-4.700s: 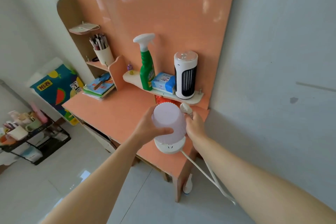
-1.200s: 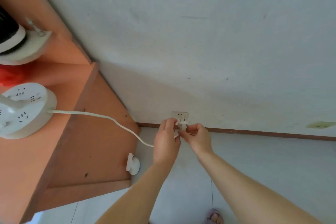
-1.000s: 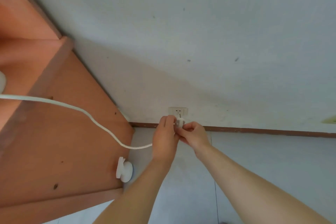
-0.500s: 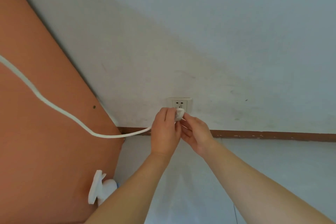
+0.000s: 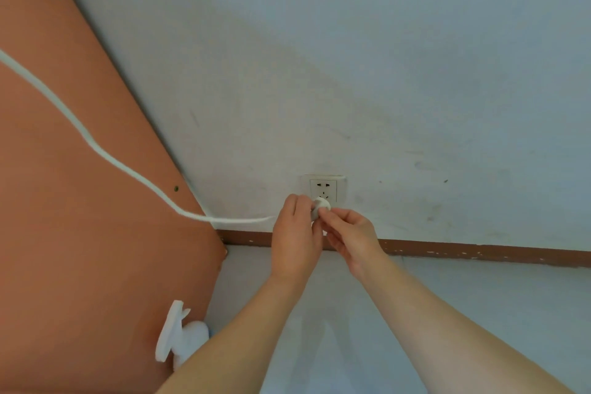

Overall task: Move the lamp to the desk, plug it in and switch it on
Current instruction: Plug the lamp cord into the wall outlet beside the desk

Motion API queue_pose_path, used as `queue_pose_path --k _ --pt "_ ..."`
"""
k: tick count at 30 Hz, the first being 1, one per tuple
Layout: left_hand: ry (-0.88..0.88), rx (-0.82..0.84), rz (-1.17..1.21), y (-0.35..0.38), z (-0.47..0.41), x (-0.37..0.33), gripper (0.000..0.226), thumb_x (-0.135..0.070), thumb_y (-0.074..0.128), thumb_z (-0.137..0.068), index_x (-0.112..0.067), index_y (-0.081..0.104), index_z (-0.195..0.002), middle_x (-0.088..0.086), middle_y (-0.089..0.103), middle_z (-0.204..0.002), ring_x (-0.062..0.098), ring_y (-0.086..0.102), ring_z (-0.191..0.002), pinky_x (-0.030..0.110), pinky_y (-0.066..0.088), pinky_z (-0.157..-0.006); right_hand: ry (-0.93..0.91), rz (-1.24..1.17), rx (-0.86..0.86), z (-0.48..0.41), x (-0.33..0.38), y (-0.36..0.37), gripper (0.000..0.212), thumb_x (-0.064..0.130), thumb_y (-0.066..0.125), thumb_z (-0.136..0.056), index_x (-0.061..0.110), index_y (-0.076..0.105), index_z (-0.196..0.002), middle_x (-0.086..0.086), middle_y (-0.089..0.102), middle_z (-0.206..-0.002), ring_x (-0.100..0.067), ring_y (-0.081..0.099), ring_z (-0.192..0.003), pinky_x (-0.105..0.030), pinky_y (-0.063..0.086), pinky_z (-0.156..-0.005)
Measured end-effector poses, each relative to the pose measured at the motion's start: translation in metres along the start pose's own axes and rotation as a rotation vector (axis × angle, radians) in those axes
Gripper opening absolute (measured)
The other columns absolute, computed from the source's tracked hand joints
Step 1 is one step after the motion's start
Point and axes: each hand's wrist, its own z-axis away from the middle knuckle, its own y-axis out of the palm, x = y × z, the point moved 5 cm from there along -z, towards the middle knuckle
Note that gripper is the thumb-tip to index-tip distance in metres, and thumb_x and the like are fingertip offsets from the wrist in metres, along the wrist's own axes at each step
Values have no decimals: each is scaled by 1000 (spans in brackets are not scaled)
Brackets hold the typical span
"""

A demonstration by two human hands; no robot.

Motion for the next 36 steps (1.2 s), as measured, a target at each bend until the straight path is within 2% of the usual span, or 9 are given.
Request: queue_pose_path --k 5,11,15,18,21,25,27,31,36 --pt "-147 -36 11 14 2 -3 14 -10 58 -82 -11 45 -80 4 50 -83 20 48 -67 33 42 -55 -21 -11 -41 -5 0 -13 24 13 71 -81 6 69 -104 -9 69 -94 -17 64 -84 -23 50 -72" --pt "-306 -39 -8 17 -1 2 20 -15 58 -80 -15 40 -72 4 54 -74 17 44 -64 25 22 -50 -23 0 -92 -7 -9 -11 23 6 68 -82 8 66 -104 -10 71 -98 -22 66 -93 -37 50 -93" --pt "-364 -28 -16 21 -5 6 19 -19 60 -81 -13 44 -73 5 57 -75 21 48 -66 28 28 -55 -29 -2 -126 -11 -9 -11 16 4 66 -82 9 68 -97 -14 72 -101 -25 68 -96 -39 52 -96" --pt "-363 -5 -23 24 -7 8 18 -20 61 -82 -13 45 -79 5 60 -77 23 53 -69 32 35 -56 -22 -24 -127 -15 -11 -13 20 1 60 -86 8 70 -103 -14 72 -104 -20 67 -90 -34 51 -91" --pt "-342 1 -12 28 -7 8 13 -20 59 -85 -13 48 -84 6 62 -81 24 57 -74 36 45 -62 -2 -40 -96 -18 -11 -13 29 -3 50 -89 11 70 -104 -12 71 -107 -21 67 -98 -33 49 -92" --pt "-338 2 -45 34 -13 10 11 -15 58 -85 -10 48 -81 7 61 -80 24 56 -74 32 38 -59 30 -55 -83 -22 -13 -15 40 -8 38 -87 17 69 -94 -9 71 -108 -18 67 -98 -30 49 -88" --pt "-370 -5 -53 36 -14 12 15 -13 58 -84 -11 45 -77 6 58 -76 22 51 -69 30 32 -58 50 -65 -81 -23 -15 -15 42 -9 35 -87 17 69 -92 -9 71 -108 -16 68 -93 -34 49 -94" --pt "-463 -6 -33 40 -15 20 18 -13 59 -83 -10 44 -73 9 58 -74 26 51 -68 32 33 -58 55 -56 -71 -26 -17 -11 47 -12 31 -85 9 67 -106 -14 69 -115 -23 66 -105 -42 46 -106" --pt "-507 13 -8 47 -18 25 18 -15 62 -85 -11 46 -75 8 60 -80 24 52 -71 32 35 -61 39 -12 -79 -28 -17 -11 52 -16 31 -83 4 63 -118 -14 68 -119 -23 63 -112 -41 41 -110"
